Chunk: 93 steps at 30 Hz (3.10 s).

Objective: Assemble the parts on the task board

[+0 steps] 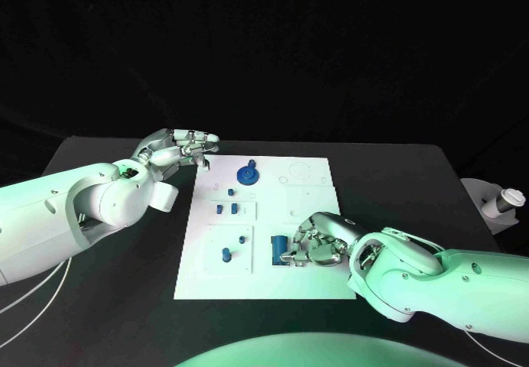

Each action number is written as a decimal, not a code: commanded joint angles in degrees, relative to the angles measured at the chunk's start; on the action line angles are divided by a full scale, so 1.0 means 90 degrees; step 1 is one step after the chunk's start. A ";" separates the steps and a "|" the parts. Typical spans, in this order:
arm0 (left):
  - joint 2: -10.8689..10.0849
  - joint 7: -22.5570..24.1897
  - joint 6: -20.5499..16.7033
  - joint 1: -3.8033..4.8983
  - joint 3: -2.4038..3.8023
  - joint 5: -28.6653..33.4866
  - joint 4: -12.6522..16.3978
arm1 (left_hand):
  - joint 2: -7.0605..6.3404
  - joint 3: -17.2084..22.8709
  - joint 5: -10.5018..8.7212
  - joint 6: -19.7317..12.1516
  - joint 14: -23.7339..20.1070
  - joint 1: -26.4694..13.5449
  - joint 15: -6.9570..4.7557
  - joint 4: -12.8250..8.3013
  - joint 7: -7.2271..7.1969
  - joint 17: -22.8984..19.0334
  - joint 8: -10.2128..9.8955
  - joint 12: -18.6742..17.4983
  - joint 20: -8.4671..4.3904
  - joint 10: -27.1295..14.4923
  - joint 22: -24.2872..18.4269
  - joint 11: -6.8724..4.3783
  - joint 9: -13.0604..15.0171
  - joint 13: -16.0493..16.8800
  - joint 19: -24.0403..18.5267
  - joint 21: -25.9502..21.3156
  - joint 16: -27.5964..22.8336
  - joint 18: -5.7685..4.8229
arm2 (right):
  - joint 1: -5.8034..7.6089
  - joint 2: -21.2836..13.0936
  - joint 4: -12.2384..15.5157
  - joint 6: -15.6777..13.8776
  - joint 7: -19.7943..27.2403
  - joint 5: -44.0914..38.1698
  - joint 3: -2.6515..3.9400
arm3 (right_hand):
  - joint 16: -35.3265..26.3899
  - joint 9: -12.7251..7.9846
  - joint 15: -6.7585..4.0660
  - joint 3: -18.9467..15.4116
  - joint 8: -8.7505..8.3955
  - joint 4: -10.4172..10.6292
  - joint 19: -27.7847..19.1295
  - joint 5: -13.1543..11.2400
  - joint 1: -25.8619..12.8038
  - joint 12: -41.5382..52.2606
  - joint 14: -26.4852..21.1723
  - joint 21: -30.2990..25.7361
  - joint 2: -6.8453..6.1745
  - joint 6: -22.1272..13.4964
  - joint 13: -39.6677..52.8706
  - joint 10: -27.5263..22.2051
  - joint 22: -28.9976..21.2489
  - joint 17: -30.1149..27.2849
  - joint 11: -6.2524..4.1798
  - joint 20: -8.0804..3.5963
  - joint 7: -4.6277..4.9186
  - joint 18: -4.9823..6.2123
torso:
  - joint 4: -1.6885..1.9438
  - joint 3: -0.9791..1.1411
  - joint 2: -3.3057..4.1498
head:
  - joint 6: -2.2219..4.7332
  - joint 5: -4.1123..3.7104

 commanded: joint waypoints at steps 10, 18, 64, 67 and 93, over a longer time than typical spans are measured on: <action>0.0003 0.0016 0.0102 0.0003 0.0004 0.0023 0.0019 | -0.0007 0.0023 0.0024 -0.0045 -0.0035 0.0047 -0.0011 -0.0003 0.0017 -0.0010 -0.0033 0.0039 0.0015 -0.0053 0.0006 -0.0010 -0.0006 0.0001 0.0029 0.0030 -0.0002 0.0090 | -0.0006 0.0097 -0.0120 0.0393 0.0045 -0.0054 0.0000 | 0.0028 -0.0028 -0.0035 -0.0130 0.0014 -0.0034 0.0679 -0.0130 0.0073 -0.0013 0.0512 0.0028 0.0043 -0.0022 0.0303 0.0021 0.1675 0.0722 -0.0004 -0.0031 -0.0024 -0.0091 | -0.0003 -0.0001 -0.0001 | -0.0009 0.0016; -0.0002 -0.0001 0.0109 0.0003 0.0003 0.0023 0.0015 | -0.0007 0.0023 0.0024 -0.0045 -0.0035 0.0047 -0.0011 -0.0003 0.0017 -0.0010 -0.0033 0.0039 0.0015 -0.0053 0.0006 -0.0010 -0.0006 0.0001 0.0029 0.0030 -0.0002 0.0090 | -0.0007 0.0129 -0.0162 0.0412 -0.0044 -0.0260 0.0000 | 0.0026 -0.0074 -0.0036 -0.0189 0.0006 -0.0063 0.0679 -0.0291 0.0573 -0.0013 0.0510 0.0028 0.0017 -0.0023 0.0320 0.0018 0.1675 0.0724 -0.0006 -0.0030 -0.0025 -0.0091 | -0.0004 0.0008 0.0002 | -0.0016 0.0004; -0.0002 -0.0024 0.0149 -0.0001 -0.0020 0.0012 -0.0001 | -0.0003 0.0060 0.0020 -0.0045 -0.0037 0.0030 -0.0007 -0.0004 0.0021 -0.0029 -0.0035 0.0067 0.0017 -0.0071 0.0033 -0.0005 -0.0010 -0.0005 0.0011 0.0059 -0.0005 0.0087 | 0.0132 -0.1482 0.0177 0.0040 0.0008 -0.0851 0.0011 | -0.0039 -0.0417 0.0076 -0.0502 -0.0359 -0.0011 0.0679 -0.0276 0.0948 -0.0554 0.0486 0.0028 0.0334 -0.0218 0.0057 -0.0175 0.1675 0.0622 0.0128 0.0062 0.0136 -0.0091 | -0.0036 0.0009 -0.0011 | 0.0056 -0.0235; -0.0002 -0.0023 0.0156 -0.0001 -0.0021 0.0012 0.0001 | 0.0002 0.0065 0.0021 -0.0043 -0.0037 0.0024 -0.0006 0.0000 0.0021 -0.0031 -0.0034 0.0071 0.0018 -0.0072 0.0036 -0.0004 -0.0011 -0.0005 0.0008 0.0061 -0.0005 0.0087 | 0.0069 -0.1525 0.0178 0.0106 -0.0104 -0.0931 0.0001 | -0.0039 -0.0422 0.0076 -0.0517 -0.0358 -0.0008 0.0679 -0.0286 0.0899 -0.0550 0.0486 0.0028 0.0330 -0.0188 0.0059 -0.0170 0.1675 0.0623 0.0127 0.0065 0.0133 -0.0091 | -0.0027 0.0010 -0.0010 | 0.0046 -0.0248; -0.0033 -0.0045 0.0152 -0.0002 -0.0022 0.0011 0.0006 | 0.0007 0.0079 0.0022 -0.0043 -0.0037 0.0024 -0.0006 -0.0002 0.0020 -0.0036 -0.0034 0.0079 0.0018 -0.0076 0.0042 -0.0006 -0.0012 -0.0007 0.0002 0.0068 -0.0004 0.0087 | -0.0313 -0.1170 -0.0003 0.0232 -0.0296 -0.1106 -0.0023 | -0.0034 -0.0482 0.0041 -0.0382 -0.0421 -0.0038 0.0679 0.0019 0.1058 -0.0550 0.0491 0.0028 0.0424 -0.0094 0.0062 -0.0158 0.1675 0.0647 0.0081 0.0046 0.0079 -0.0091 | -0.0026 0.0008 -0.0003 | -0.0007 -0.0236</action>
